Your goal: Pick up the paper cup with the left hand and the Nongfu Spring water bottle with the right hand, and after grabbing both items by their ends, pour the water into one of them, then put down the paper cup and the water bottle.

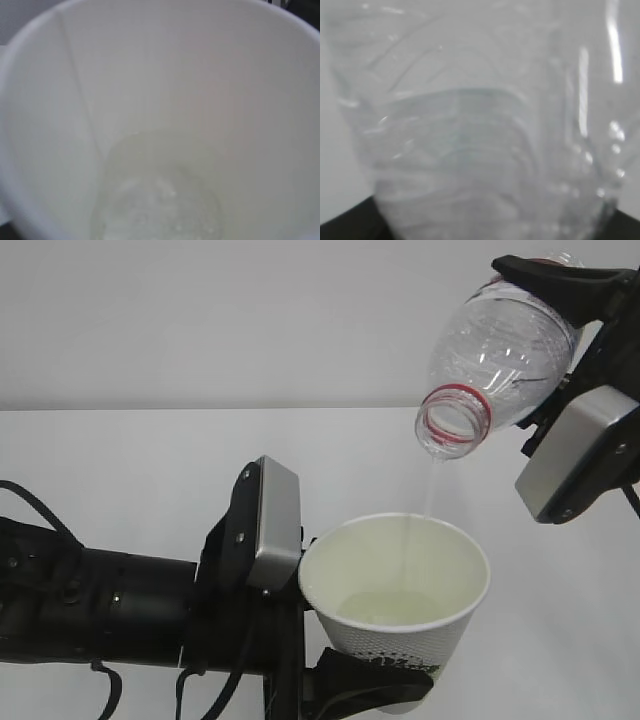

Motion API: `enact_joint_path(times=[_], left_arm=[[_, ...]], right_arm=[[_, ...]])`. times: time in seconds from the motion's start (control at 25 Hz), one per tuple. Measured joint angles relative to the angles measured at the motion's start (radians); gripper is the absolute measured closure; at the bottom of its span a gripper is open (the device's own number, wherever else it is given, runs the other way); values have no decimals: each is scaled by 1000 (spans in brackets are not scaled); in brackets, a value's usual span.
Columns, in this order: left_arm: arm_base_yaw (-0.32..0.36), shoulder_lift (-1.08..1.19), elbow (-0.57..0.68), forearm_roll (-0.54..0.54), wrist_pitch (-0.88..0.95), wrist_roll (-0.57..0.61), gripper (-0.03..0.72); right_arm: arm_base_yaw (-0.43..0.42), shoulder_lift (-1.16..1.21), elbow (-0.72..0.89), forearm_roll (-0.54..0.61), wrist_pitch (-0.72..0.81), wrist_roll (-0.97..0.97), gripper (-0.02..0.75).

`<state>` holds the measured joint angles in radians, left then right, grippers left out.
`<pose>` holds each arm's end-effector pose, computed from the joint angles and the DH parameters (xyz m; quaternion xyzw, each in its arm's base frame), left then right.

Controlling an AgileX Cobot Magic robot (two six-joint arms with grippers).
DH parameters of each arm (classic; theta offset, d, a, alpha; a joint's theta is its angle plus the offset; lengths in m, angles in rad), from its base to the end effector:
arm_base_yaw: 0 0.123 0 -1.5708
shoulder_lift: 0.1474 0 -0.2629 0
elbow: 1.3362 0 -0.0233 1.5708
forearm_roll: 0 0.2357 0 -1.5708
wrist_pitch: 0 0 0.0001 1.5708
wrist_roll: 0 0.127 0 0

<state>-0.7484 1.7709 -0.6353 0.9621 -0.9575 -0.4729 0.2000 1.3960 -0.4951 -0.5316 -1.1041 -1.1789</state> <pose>0.1731 -0.2769 0.1437 0.5374 0.5864 -0.4246 0.4324 0.2649 0.1123 0.2560 -0.5663 0.2801 -0.3238 0.7043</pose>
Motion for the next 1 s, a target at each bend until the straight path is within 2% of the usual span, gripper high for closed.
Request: enact_joint_path(times=[1.0], left_arm=[[0, 4, 0, -21, 9, 0, 192]], right_arm=[[0, 0, 0, 0, -3, 0, 280]])
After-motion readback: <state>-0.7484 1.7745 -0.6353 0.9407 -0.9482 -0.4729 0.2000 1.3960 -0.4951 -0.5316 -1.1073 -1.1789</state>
